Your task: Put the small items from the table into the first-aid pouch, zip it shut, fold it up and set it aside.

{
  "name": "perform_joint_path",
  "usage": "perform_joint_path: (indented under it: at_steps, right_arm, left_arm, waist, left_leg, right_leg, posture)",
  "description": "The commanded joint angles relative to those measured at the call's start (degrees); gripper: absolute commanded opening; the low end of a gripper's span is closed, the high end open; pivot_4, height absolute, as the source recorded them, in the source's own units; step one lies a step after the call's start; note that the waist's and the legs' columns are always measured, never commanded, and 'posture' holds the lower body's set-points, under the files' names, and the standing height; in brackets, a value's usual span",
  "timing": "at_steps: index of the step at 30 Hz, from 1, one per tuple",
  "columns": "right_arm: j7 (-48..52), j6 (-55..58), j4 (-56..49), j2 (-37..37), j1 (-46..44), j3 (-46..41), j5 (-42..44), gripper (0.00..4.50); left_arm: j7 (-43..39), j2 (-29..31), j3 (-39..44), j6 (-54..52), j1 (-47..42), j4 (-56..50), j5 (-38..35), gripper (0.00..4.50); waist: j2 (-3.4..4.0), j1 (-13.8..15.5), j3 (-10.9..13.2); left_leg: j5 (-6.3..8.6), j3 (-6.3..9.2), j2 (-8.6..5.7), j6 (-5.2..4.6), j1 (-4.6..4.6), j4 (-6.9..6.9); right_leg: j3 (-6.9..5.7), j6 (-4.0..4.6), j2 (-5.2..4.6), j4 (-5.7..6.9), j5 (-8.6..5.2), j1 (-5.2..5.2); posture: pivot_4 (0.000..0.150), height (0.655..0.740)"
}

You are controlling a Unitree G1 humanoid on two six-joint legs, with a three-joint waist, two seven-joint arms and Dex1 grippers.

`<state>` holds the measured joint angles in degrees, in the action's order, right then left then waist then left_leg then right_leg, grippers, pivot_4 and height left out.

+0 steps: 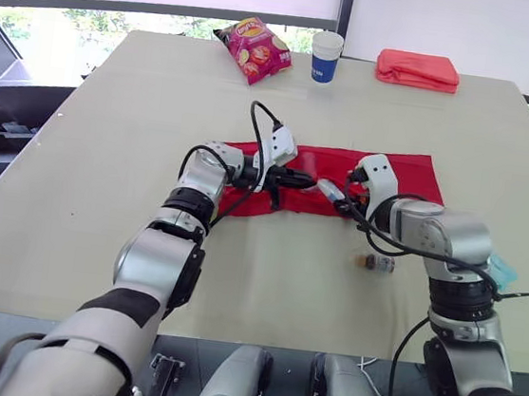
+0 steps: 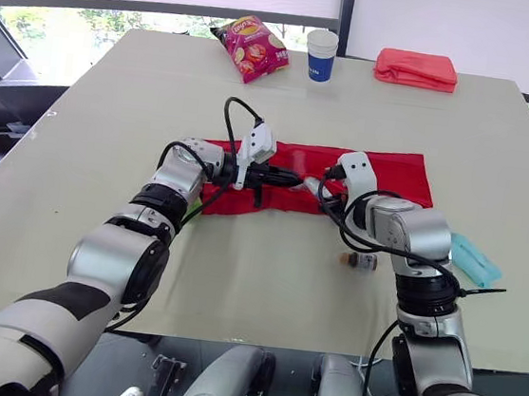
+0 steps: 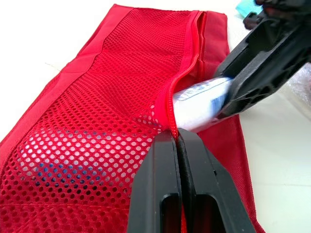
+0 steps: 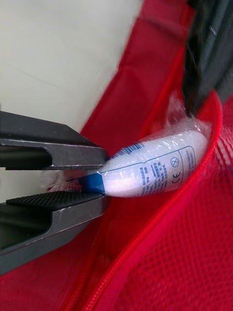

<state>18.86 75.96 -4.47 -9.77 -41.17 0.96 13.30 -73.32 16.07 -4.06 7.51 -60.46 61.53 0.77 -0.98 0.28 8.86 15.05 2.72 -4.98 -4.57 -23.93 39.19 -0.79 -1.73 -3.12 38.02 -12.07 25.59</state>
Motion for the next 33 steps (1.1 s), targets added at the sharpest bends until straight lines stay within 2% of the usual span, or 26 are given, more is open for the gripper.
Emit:
perform_joint_path:
  at_steps: [1,14,16,17,18,21,33]
  right_arm:
    - [-2.6,-1.9,0.4,1.3,-2.5,-1.9,-0.3,0.47]
    - [-3.0,-6.5,5.1,2.8,-5.1,-0.7,0.4,0.47]
    - [-2.7,-7.2,4.9,3.0,-4.9,-0.6,0.6,1.16]
    - [-2.5,-7.2,4.5,3.0,-4.6,-0.7,0.9,1.31]
    - [-2.4,-7.0,3.9,3.1,-4.4,-0.9,1.2,1.98]
    - [-2.0,-6.2,2.2,2.5,-3.8,-1.2,1.7,3.34]
    - [5.7,-4.0,-12.2,-7.1,3.8,1.6,7.1,3.34]
  left_arm:
    - [-1.7,-1.6,-0.8,-1.0,0.9,-4.1,-1.5,0.0]
    - [-1.9,-2.1,-2.3,-8.5,6.9,-16.1,-3.3,0.0]
    - [-1.4,-2.1,-2.2,-8.9,6.7,-16.2,-3.5,0.0]
    - [-1.1,-2.0,-2.2,-8.9,6.6,-16.0,-3.5,0.0]
    - [-0.8,-1.9,-2.1,-8.9,6.4,-15.7,-3.5,0.0]
    - [-0.1,-1.5,-2.2,-8.6,6.0,-14.8,-3.5,0.0]
    - [1.9,-1.2,-1.9,-7.2,4.1,-11.2,-3.7,0.0]
  waist:
    - [0.0,0.0,0.0]
    - [0.03,-1.4,0.0]
    - [0.03,-1.4,0.0]
    - [0.03,-1.3,0.0]
    - [0.03,-1.3,0.0]
    - [0.03,-1.2,0.0]
    - [0.03,-1.1,0.0]
  left_leg:
    - [0.0,0.01,0.0,0.0,0.0,0.0]
    - [-0.04,0.01,0.01,0.07,0.0,-0.12]
    - [-0.04,0.01,0.01,0.07,0.0,-0.12]
    - [-0.04,0.01,0.01,0.07,0.0,-0.12]
    - [-0.04,0.01,0.0,0.07,0.0,-0.12]
    - [-0.04,0.01,0.0,0.07,0.0,-0.12]
    - [-0.04,0.01,0.0,0.07,0.0,-0.12]
  right_leg:
    - [-0.01,0.0,0.0,0.0,0.0,0.0]
    - [0.02,0.01,0.02,0.02,-0.01,0.08]
    - [0.02,0.01,0.02,0.02,0.0,0.08]
    - [0.02,0.01,0.02,0.02,0.0,0.08]
    - [0.02,0.01,0.02,0.02,0.0,0.08]
    - [0.02,0.01,0.02,0.01,0.0,0.07]
    - [0.02,0.0,0.02,0.0,0.0,0.07]
  posture:
    - [0.15,0.7395]
    - [0.15,0.7395]
    - [0.15,0.7395]
    - [0.15,0.7395]
    - [0.15,0.7395]
    - [0.15,0.7395]
    - [0.15,0.7395]
